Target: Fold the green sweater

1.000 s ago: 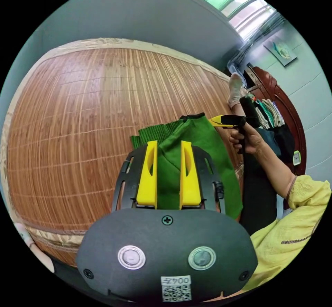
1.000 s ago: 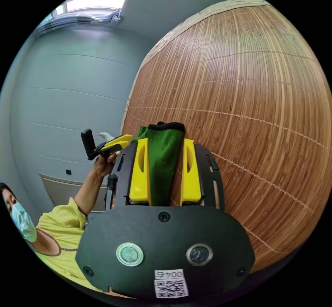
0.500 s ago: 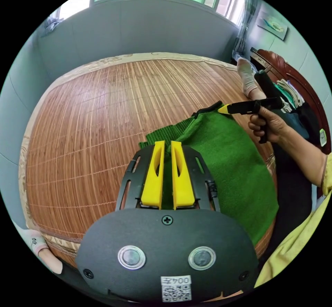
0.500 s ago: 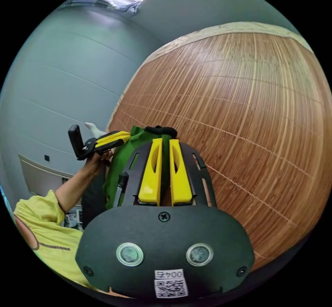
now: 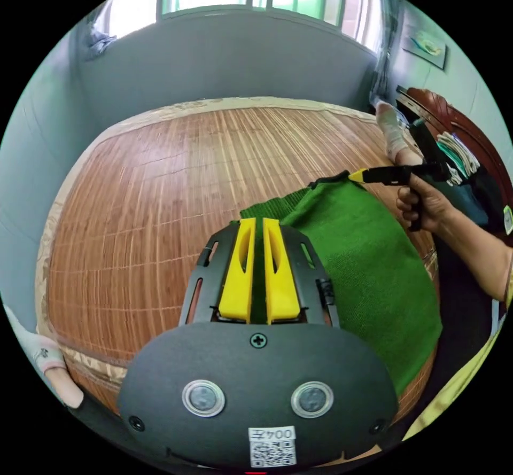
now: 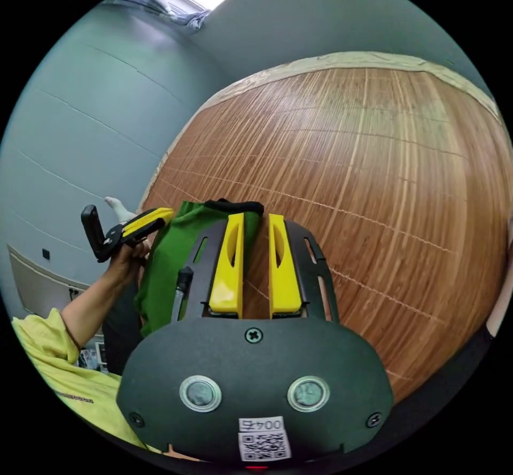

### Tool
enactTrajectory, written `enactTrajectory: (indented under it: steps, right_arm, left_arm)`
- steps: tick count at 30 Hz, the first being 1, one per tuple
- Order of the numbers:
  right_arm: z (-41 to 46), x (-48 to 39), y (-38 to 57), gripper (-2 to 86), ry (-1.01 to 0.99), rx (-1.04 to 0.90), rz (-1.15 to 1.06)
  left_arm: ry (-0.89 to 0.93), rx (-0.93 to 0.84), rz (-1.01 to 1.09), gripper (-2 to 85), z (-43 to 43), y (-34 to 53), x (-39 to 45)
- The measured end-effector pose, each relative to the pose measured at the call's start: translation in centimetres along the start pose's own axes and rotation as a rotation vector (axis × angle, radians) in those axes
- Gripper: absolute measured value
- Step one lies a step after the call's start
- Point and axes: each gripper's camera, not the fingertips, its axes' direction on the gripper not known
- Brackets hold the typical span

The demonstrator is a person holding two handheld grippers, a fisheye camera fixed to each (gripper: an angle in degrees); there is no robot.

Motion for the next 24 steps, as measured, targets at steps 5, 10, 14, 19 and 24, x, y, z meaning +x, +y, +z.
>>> enactTrajectory:
  steps: [5,10,14,19,24]
  right_arm:
    - [-1.7,-4.3,3.5,8.7,0.064,0.063,-0.147]
    - [-2.0,-9.6,8.1,9.6,0.096,0.035,-0.300]
    - [-2.7,-12.4,13.1,9.7,0.076,0.020,-0.331]
    - [-0.5,-13.3,17.9,10.2,0.057,-0.074,-0.285]
    - [3.8,-13.6,19.2,8.3,0.185,-0.169,-0.319]
  left_arm:
    - [-0.099,0.104,-0.038,0.5,-6.4,3.7,2.0]
    - [-0.067,0.124,-0.021,0.3,-9.7,10.4,8.7]
    - [-0.244,0.072,-0.058,0.2,-8.2,15.4,12.5]
    - [-0.236,0.092,-0.051,0.2,-7.4,17.4,11.8]
    - [-0.143,0.080,-0.095,0.2,-7.2,17.7,9.4]
